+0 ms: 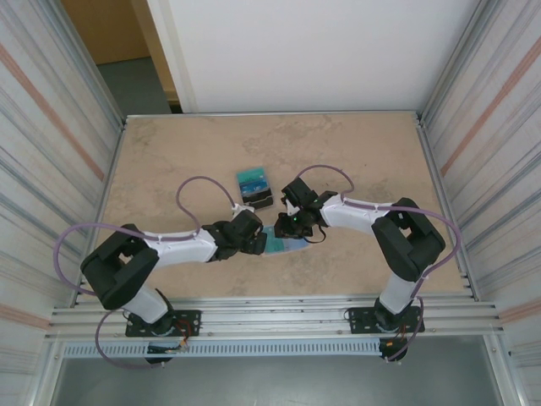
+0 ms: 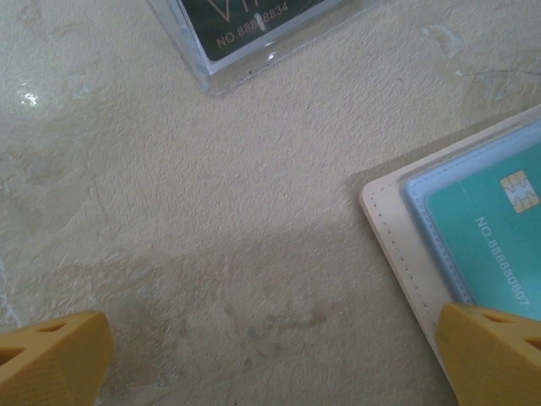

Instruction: Take the credit cards out of the card holder

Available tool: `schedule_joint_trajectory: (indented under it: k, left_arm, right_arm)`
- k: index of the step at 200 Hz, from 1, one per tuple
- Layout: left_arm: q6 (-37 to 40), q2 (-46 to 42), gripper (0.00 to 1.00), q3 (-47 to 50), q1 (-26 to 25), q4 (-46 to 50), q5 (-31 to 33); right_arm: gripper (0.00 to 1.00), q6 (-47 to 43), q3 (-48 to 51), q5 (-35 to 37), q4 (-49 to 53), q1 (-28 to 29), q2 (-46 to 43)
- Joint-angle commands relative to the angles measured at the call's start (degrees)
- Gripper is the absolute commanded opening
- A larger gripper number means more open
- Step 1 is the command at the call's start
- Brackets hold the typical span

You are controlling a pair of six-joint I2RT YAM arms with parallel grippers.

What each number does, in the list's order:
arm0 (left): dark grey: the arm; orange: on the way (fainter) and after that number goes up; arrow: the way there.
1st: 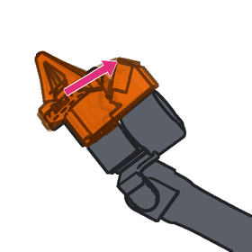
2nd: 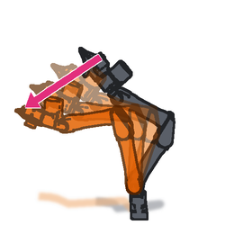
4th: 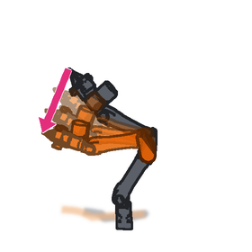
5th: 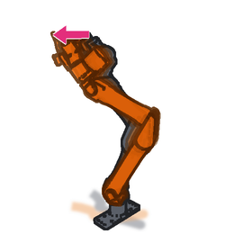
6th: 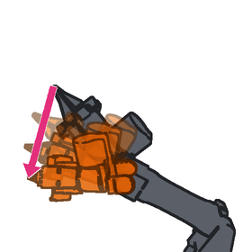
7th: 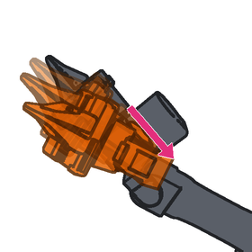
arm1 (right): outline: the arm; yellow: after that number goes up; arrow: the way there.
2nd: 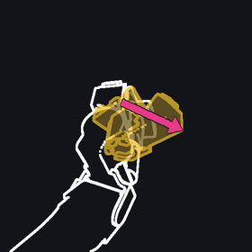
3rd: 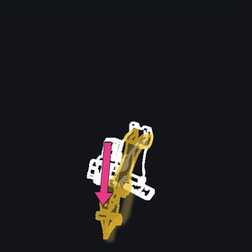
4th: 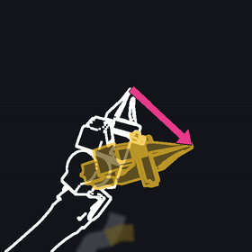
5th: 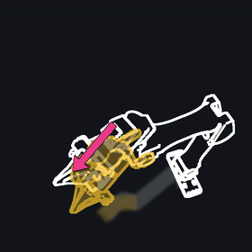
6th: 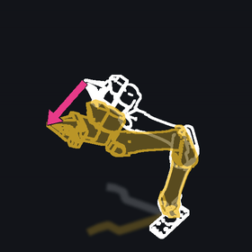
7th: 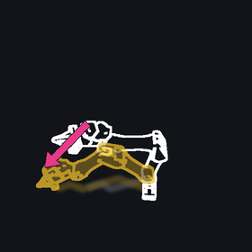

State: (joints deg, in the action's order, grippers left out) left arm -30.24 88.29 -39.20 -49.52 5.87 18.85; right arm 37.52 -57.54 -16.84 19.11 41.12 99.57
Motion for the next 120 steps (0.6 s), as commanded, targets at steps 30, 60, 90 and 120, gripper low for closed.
schedule_joint_trajectory:
  k: [30,60,90,120]
  left_arm:
    - [-0.13,0.52,0.99,-1.16,-0.22,1.76,0.60]
    - [-0.09,0.57,0.99,-1.31,-0.23,2.29,0.68]
    - [-0.10,1.03,0.99,-1.55,-0.23,3.03,0.94]
    - [-0.24,1.77,0.99,-2.14,-0.23,4.29,1.29]
  right_arm:
    - [0.26,0.54,-1.61,-0.37,0.49,0.05,1.84]
    - [0.26,0.61,-1.57,-0.57,0.40,0.02,2.42]
    - [0.26,0.71,-1.63,-1.37,-0.13,0.04,2.99]
    - [0.26,1.10,-1.20,-2.87,-0.82,-0.26,3.46]
